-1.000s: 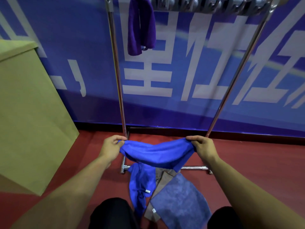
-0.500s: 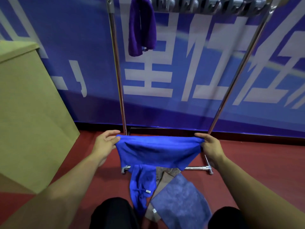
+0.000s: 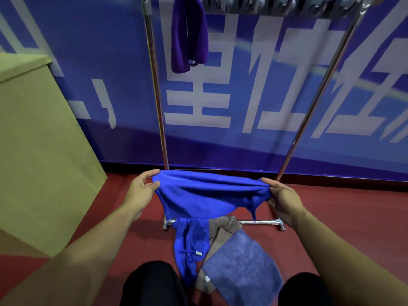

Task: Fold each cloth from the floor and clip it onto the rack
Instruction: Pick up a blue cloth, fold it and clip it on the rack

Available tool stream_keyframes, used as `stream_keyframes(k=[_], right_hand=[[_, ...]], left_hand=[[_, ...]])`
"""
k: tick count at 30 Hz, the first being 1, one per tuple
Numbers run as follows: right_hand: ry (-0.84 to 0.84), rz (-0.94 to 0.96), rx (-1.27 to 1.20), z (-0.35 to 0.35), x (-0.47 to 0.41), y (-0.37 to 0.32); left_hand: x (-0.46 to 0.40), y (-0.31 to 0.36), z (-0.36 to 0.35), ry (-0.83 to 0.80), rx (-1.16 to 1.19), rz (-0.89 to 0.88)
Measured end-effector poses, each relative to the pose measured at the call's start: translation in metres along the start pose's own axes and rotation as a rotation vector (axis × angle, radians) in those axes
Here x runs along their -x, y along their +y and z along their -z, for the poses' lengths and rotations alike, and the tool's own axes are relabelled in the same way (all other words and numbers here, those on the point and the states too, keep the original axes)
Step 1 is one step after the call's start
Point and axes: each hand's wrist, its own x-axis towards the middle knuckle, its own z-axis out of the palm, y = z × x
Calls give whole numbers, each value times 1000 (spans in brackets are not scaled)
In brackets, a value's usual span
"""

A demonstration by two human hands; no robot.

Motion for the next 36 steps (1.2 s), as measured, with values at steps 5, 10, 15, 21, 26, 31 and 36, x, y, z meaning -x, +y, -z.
stream_keyframes(k=[5, 10, 15, 21, 26, 31, 36], right_hand=[[-27, 10, -297, -3, 1, -14], [34, 191, 69, -6, 0, -19], [137, 404, 568, 6, -3, -25], [208, 432, 504, 3, 4, -39], [236, 513, 331, -12, 18, -61], [268, 553, 205, -23, 22, -79], [202, 453, 108, -21, 20, -80]], left_hand=[[3, 2, -3, 18, 63, -23], [6, 6, -4, -10, 123, 5], [7, 15, -6, 68, 178, 3], [4, 30, -5, 139, 166, -47], [10, 60, -13, 176, 242, -131], [9, 97, -24, 196, 264, -249], [4, 95, -21, 151, 234, -225]])
